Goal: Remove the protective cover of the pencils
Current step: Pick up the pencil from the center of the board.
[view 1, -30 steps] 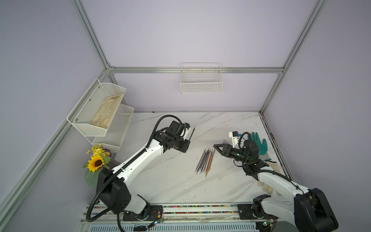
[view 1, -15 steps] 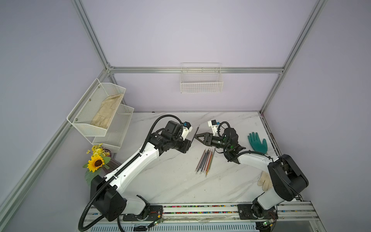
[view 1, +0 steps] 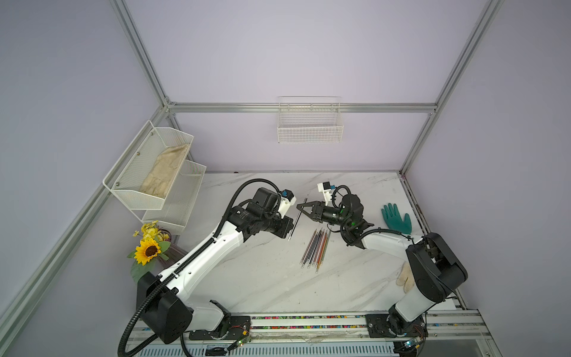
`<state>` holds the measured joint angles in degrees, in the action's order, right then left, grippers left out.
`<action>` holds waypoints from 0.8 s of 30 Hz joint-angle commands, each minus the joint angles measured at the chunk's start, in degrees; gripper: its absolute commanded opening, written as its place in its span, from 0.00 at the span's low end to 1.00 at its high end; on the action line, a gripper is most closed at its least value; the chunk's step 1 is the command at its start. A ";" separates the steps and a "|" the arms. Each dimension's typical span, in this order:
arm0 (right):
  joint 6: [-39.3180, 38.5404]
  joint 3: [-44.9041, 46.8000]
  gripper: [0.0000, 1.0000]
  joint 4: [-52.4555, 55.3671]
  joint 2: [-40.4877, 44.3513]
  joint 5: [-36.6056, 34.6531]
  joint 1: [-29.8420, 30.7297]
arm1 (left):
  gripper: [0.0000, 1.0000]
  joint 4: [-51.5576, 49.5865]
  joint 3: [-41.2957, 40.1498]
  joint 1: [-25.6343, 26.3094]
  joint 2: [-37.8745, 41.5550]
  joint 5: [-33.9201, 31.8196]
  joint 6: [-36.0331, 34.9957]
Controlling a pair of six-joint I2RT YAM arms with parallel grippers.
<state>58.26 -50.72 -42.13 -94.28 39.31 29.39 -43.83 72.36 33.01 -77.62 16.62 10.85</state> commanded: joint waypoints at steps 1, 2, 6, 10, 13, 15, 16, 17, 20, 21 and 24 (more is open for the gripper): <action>2.68 -0.14 0.06 -2.98 0.67 -0.11 0.32 | 0.08 1.75 -1.60 -0.30 1.30 1.59 -0.86; 2.89 0.07 0.05 -3.36 0.96 -0.19 0.32 | 0.08 1.66 -1.59 -0.27 1.24 1.63 -0.88; 3.26 0.36 0.04 -3.10 1.72 -0.36 0.32 | 0.10 1.74 -1.52 -0.29 1.07 1.48 -0.84; 3.02 0.44 0.04 -2.39 2.68 -0.46 0.32 | 0.14 1.73 -1.34 -0.26 0.86 1.34 -0.85; 2.87 0.42 0.04 -2.00 3.18 -0.64 0.32 | 0.19 1.78 -1.50 -0.25 0.89 1.19 -0.83; 2.80 0.36 0.04 -1.89 3.29 -0.64 0.32 | 0.20 1.76 -1.52 -0.28 0.96 1.14 -0.83; 2.87 0.31 0.04 -2.14 3.27 -0.64 0.31 | 0.21 1.73 -1.52 -0.28 0.98 1.12 -0.90; 2.96 0.27 0.04 -2.23 3.23 -0.56 0.32 | 0.21 1.74 -1.52 -0.24 0.94 1.05 -0.92; 3.78 -0.02 0.04 -3.24 2.75 -0.43 0.32 | 0.24 1.76 -1.60 -0.31 0.93 0.96 -0.86; 4.69 0.22 0.04 -4.69 2.34 -0.17 0.32 | 0.25 1.77 -1.60 -0.25 0.83 0.96 -0.92; 8.18 0.31 0.04 -9.04 0.52 0.50 0.32 | 0.25 1.74 -1.61 -0.24 0.65 1.16 -0.92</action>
<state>62.37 -50.65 -45.04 -92.71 39.40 29.39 -43.75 72.36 33.01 -77.60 17.06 10.83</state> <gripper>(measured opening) 0.108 0.246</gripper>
